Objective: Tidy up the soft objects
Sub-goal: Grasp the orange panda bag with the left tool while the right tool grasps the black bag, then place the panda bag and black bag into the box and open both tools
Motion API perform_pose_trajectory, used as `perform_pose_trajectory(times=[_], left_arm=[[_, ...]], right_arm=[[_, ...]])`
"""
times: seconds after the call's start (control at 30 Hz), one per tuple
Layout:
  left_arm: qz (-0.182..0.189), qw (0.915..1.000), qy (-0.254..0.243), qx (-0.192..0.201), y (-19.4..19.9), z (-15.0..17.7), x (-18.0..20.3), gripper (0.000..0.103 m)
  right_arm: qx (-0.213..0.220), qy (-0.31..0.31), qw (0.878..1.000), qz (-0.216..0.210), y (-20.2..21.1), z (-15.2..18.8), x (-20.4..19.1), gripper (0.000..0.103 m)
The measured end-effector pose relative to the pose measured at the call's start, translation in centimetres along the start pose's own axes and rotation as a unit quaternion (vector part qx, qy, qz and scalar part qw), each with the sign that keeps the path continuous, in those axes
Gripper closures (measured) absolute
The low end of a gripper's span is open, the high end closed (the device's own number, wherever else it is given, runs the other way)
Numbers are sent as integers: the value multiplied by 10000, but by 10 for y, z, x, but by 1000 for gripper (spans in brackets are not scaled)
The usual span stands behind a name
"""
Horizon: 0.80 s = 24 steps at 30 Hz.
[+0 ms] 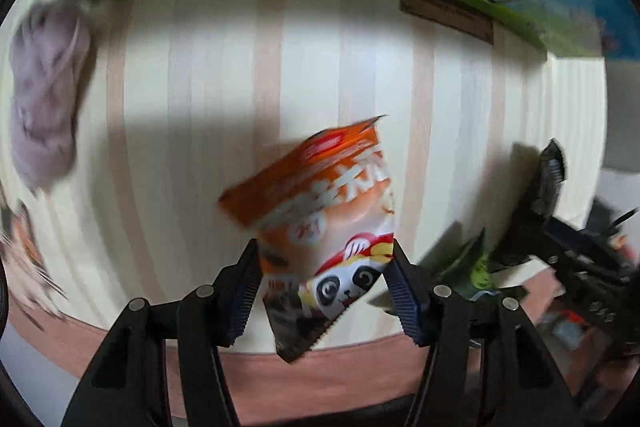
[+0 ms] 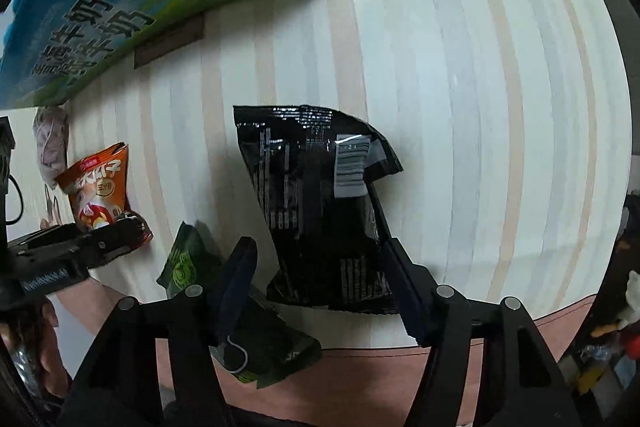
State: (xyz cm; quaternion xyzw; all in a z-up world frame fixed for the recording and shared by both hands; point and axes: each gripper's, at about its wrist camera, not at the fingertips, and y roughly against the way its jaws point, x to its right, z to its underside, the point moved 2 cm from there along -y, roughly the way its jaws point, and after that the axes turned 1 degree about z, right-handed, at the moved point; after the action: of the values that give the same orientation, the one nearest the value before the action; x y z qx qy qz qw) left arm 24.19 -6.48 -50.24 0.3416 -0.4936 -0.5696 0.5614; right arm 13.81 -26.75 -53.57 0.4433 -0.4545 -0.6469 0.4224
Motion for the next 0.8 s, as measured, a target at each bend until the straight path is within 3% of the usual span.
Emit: perform_pose_trajectory(times=[0.1, 0.2, 0.33, 0.47, 0.6, 0.8], left_arm=[[-374, 9990, -201, 164, 2, -5, 22, 46], [-586, 9969, -291, 427, 6, -7, 38, 53], [-513, 9960, -313, 655, 19, 9, 55, 54], [-59, 9952, -265, 935, 65, 33, 46, 54], [371, 9885, -224, 1447, 138, 39, 43, 54], [710, 9782, -414, 1908, 223, 0, 39, 54]], right_arm=[[58, -28, 9999, 148, -2, 3, -4, 36], [180, -9, 9991, 386, -2, 2, -7, 53], [250, 67, 9992, 320, 2, 15, -18, 58], [520, 178, 9985, -51, 39, 29, -32, 58], [1029, 426, 9920, -591, 107, 41, -55, 58], [1497, 840, 9799, -1013, 185, 2, -92, 58]])
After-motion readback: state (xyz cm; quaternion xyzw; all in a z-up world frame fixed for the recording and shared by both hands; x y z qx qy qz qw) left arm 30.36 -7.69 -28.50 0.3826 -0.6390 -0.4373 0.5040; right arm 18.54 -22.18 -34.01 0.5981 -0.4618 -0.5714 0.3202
